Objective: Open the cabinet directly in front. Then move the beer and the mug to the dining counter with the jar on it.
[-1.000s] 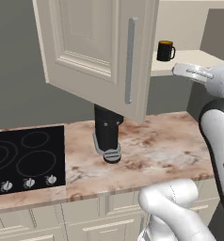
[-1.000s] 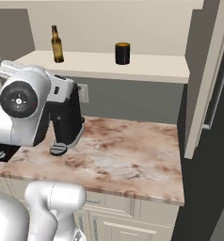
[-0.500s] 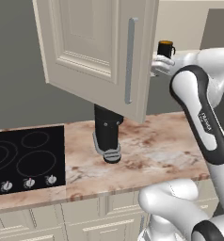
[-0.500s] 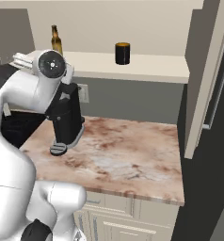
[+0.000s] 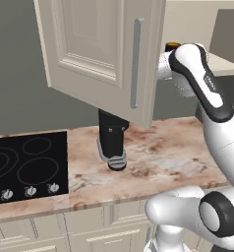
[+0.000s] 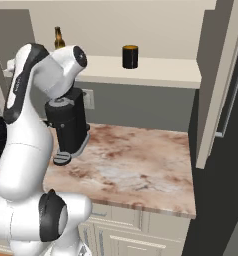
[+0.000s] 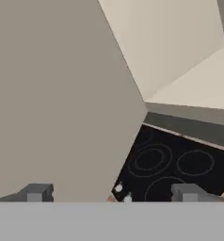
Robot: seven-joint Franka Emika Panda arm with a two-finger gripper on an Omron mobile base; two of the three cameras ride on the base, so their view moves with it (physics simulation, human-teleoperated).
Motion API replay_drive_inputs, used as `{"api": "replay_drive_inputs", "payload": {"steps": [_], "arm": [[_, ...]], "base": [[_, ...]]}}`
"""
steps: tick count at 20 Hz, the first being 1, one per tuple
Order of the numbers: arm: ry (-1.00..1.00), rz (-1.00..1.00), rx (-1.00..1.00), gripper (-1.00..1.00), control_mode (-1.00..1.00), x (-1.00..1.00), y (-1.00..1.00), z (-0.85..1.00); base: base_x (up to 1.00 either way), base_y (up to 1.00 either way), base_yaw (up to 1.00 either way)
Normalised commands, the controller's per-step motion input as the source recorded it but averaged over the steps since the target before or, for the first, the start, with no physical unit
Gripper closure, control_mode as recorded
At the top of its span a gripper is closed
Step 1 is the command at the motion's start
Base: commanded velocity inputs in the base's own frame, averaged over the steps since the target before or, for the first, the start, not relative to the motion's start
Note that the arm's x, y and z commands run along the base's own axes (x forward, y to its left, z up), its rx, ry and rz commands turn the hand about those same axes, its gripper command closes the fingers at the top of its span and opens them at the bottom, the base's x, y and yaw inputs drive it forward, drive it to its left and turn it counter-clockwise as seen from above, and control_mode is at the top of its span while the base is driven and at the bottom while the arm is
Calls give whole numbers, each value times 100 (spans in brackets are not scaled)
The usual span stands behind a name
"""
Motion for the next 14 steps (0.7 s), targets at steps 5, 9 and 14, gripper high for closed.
{"api": "replay_drive_inputs", "payload": {"steps": [5,9,14], "arm": [[4,65,0,-100,-100,1,99,-8],[3,59,0,-100,-100,-1,100,-7],[0,47,0,-100,-100,-19,100,-5]], "base": [[0,0,0],[0,0,0],[0,0,0]]}}
